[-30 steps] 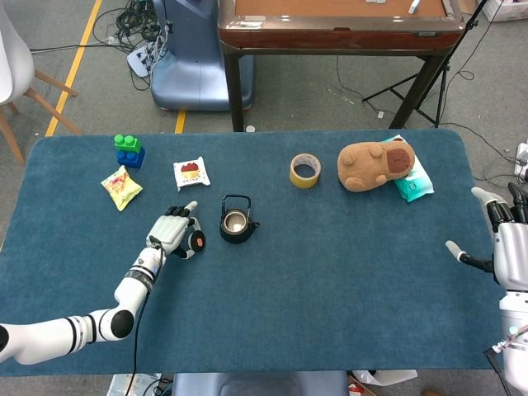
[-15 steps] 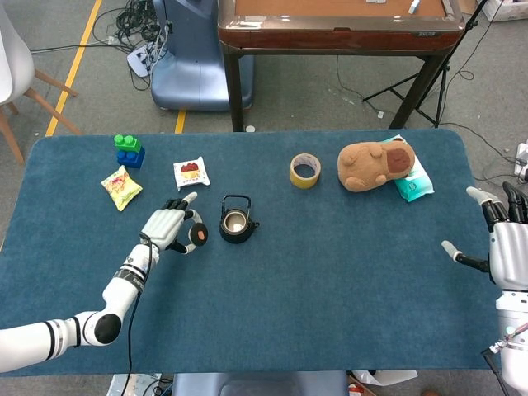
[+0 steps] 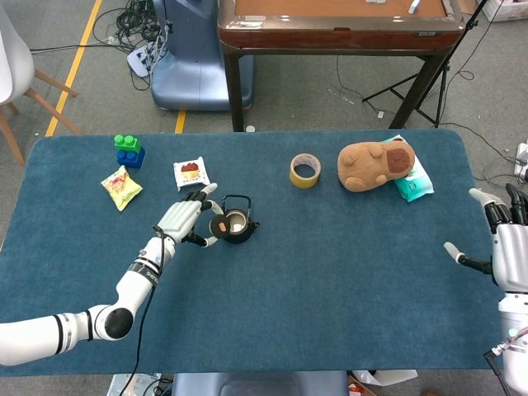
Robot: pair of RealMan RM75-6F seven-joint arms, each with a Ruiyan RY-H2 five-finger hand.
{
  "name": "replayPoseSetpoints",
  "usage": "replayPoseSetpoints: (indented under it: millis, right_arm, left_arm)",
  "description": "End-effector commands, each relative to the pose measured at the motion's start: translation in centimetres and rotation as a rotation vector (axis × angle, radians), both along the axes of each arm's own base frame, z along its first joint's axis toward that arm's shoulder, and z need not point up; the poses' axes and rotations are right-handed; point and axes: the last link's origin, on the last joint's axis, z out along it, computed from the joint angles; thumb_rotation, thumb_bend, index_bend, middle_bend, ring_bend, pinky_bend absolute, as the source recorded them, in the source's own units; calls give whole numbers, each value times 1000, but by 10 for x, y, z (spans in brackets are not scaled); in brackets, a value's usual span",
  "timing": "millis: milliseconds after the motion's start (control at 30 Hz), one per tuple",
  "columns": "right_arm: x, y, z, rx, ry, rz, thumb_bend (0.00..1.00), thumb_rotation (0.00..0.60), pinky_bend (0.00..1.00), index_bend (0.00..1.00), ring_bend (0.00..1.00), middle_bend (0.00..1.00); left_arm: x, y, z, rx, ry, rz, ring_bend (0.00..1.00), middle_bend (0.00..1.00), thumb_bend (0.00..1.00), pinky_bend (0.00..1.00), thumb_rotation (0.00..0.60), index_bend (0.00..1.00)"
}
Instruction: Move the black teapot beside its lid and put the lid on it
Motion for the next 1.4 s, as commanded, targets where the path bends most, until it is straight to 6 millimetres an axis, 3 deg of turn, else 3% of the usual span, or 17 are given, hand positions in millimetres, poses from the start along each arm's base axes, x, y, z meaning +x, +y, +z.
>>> replayPoseSetpoints:
  millis: [33, 333, 633, 1400]
  right_arm:
    - [-1, 0, 0, 1, 2, -4, 81, 600, 61, 205, 40, 250]
    - [-5, 2, 6, -10, 4, -20, 82, 600, 61, 205, 40, 250]
    - [-10, 7, 11, -25, 8, -40, 82, 600, 61, 205, 40, 250]
    - [-8, 13, 18, -50, 15, -48, 81, 600, 61, 205, 40, 250]
  left_arm:
    - [7, 5, -9, -1, -3, 2, 0, 0, 239, 0, 600, 497]
    - [23, 17, -34, -7, -18, 19, 0, 0, 239, 0, 600, 499]
    - [28, 23, -53, 1, 10, -2, 0, 0, 238, 0, 600, 500]
    - [8, 31, -64, 47, 77, -33, 0, 0, 237, 0, 600, 482]
